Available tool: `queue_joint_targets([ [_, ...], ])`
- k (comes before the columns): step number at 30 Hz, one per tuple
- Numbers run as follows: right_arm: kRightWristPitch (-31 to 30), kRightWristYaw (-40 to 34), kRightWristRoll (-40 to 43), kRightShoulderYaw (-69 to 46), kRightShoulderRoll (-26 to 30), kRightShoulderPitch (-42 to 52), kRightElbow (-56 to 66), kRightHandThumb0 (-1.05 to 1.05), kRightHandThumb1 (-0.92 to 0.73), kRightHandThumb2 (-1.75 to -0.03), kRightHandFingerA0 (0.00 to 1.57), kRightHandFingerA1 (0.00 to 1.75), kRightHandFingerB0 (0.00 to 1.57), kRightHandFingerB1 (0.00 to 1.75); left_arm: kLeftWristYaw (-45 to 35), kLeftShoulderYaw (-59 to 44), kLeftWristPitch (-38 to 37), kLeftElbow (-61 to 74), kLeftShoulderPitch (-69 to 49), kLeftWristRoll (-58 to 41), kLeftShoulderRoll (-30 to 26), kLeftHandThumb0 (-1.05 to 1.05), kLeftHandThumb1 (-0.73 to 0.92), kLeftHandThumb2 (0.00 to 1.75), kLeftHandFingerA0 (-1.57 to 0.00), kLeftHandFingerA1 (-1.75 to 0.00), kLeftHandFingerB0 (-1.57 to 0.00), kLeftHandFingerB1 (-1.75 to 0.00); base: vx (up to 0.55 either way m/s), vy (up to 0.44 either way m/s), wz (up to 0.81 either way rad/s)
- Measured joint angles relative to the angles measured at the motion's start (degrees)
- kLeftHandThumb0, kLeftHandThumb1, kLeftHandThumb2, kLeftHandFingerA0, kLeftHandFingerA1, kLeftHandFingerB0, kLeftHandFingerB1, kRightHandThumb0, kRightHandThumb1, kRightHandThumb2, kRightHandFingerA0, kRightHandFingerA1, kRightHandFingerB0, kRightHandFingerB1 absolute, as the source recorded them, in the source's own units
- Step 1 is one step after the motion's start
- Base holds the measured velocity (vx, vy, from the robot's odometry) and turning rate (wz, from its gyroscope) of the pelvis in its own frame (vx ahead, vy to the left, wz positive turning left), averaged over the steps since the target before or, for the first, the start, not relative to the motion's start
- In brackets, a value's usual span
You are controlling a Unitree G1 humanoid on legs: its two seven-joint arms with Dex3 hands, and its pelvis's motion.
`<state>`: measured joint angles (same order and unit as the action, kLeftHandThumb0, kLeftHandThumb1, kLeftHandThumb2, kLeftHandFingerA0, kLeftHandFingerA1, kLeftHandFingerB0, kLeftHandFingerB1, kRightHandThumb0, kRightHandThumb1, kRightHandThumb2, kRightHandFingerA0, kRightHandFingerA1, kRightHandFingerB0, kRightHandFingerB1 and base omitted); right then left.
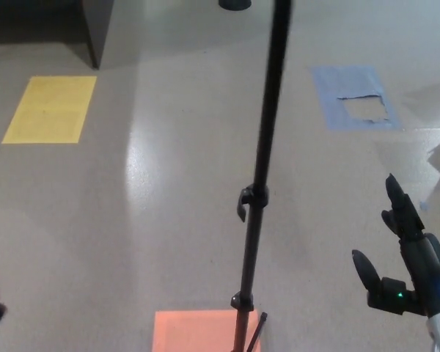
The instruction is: A phone stand is kept on the floor and the robot uses both its hands to grab it and uses its left hand to extend the phone stand by pulling it upwards
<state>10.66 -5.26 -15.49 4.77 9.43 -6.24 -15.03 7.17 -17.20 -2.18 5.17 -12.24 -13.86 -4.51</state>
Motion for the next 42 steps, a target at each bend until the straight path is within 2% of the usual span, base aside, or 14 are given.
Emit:
queue_joint_targets([
  [4, 0.0, 0.63, 0.02, -0.1, 0.02, 0.65, 0.06, -1.05, -0.68, -1.06, 0.0, 0.26, 0.0, 0.0, -0.64, -0.34, -2.75, -1.5, -0.03, 0.16, 0.0, -0.39, 0.42, 1.05, 0.0, -0.51, 0.0, -0.48, 0.0, 0.0, 0.0],
  [5, 0.0, 0.8, 0.02, -0.12, 0.02, 0.93, 0.11, -1.02, -0.68, -1.06, 0.0, 0.24, 0.0, 0.0, -0.81, -0.41, -3.53, -1.86, -0.08, 0.22, -0.01, -0.88, 0.89, 0.67, -0.12, -0.35, -0.2, -0.32, 0.0, 0.0, 0.0],
  [7, -0.02, 1.07, 0.04, -0.2, 0.04, 1.36, 0.28, -1.02, -0.68, -1.06, 0.0, 0.24, 0.0, 0.0, -1.06, -0.53, -4.76, -2.25, -0.23, 0.33, -0.02, -0.88, 0.89, 0.67, -0.12, -0.35, -0.2, -0.32, 0.0, 0.0, 0.0],
  [8, -0.04, 1.26, 0.06, -0.27, 0.06, 1.52, 0.38, -1.03, -0.68, -1.06, 0.0, 0.24, 0.0, 0.0, -1.26, -0.66, -5.41, -2.5, -0.29, 0.38, -0.02, -0.39, 0.42, 1.05, 0.0, -0.51, 0.0, -0.48, 0.0, 0.0, 0.0],
  [10, -0.06, 1.48, 0.08, -0.38, 0.09, 1.7, 0.45, -1.03, -0.68, -1.06, 0.0, 0.24, 0.0, 0.0, -1.46, -0.88, -6.33, -2.89, -0.35, 0.48, -0.04, -0.39, 0.42, 1.05, 0.0, -0.51, 0.0, -0.48, 0.0, 0.0, 0.0],
  [11, -0.1, 1.65, 0.09, -0.48, 0.12, 1.85, 0.51, -1.05, -0.69, -1.08, 0.0, 0.24, 0.0, 0.0, -1.61, -1.09, -7.14, -3.21, -0.43, 0.59, -0.04, -0.9, 0.89, 0.67, -0.13, -0.37, -0.21, -0.32, 0.0, 0.0, 0.0],
  [17, -0.46, 2.45, 0.11, -0.85, 0.23, 2.17, 1.0, -1.02, -0.67, -1.05, 0.0, 0.27, 0.0, 0.0, -2.48, -1.69, -11.25, -4.81, -0.46, 1.64, -0.09, -0.88, 0.89, 0.67, -0.11, -0.37, -0.21, -0.31, 0.0, 0.0, 0.0],
  [18, -0.49, 2.59, 0.11, -0.9, 0.26, 2.19, 1.08, -1.05, -0.66, -1.06, 0.0, 0.26, 0.0, 0.0, -2.61, -1.73, -11.86, -5.14, -0.46, 1.82, -0.1, -0.38, 0.43, 1.06, 0.0, -0.51, 0.0, -0.47, 0.0, 0.0, 0.0],
  [24, -1.31, 3.59, 0.25, -1.32, 0.68, 2.57, 2.03, -1.03, -0.66, -1.05, 0.0, 0.25, 0.0, 0.0, -3.84, -2.25, -15.67, -6.55, -0.45, 2.59, -0.33, -0.86, 0.71, 1.06, -0.05, -0.43, -0.11, -0.42, 0.0, 0.0, 0.0],
  [31, -2.63, 4.74, 0.36, -1.8, 1.11, 3.24, 2.64, -1.04, -0.67, -1.04, 0.0, 0.24, 0.0, 0.0, -5.25, -2.92, -19.36, -7.42, -0.47, 3.64, -0.54, -0.39, 0.41, 1.05, -0.01, -0.52, 0.0, -0.48, 0.0, 0.0, 0.0],
  [32, -2.72, 4.83, 0.36, -1.8, 1.11, 3.31, 2.63, -1.05, -0.67, -1.04, 0.0, 0.27, 0.0, 0.0, -5.38, -3.03, -19.65, -7.44, -0.47, 3.82, -0.54, -0.89, 0.9, 0.68, -0.1, -0.38, -0.21, -0.32, 0.0, 0.0, 0.0],
  [39, -3.05, 4.94, 0.32, -1.82, 1.11, 3.48, 2.67, -1.05, -0.67, -1.02, 0.0, 0.28, 0.0, 0.0, -5.7, -3.58, -20.83, -7.81, -0.46, 4.64, -0.54, -0.9, 0.9, 0.68, -0.11, -0.37, -0.21, -0.3, 0.0, 0.0, 0.0],
  [41, -3.06, 4.98, 0.33, -1.82, 1.11, 3.51, 2.67, -1.05, -0.66, -1.02, 0.0, 0.28, 0.0, 0.0, -5.79, -3.66, -21.09, -7.93, -0.46, 4.77, -0.54, -0.39, 0.4, 1.04, -0.01, -0.52, 0.0, -0.48, 0.0, 0.0, 0.0],
  [42, -3.07, 4.98, 0.32, -1.82, 1.11, 3.51, 2.66, -1.05, -0.67, -1.05, 0.0, 0.27, 0.0, 0.0, -5.83, -3.68, -21.14, -7.94, -0.46, 4.77, -0.54, -0.9, 0.9, 0.68, -0.12, -0.38, -0.21, -0.32, 0.0, 0.0, 0.0],
])
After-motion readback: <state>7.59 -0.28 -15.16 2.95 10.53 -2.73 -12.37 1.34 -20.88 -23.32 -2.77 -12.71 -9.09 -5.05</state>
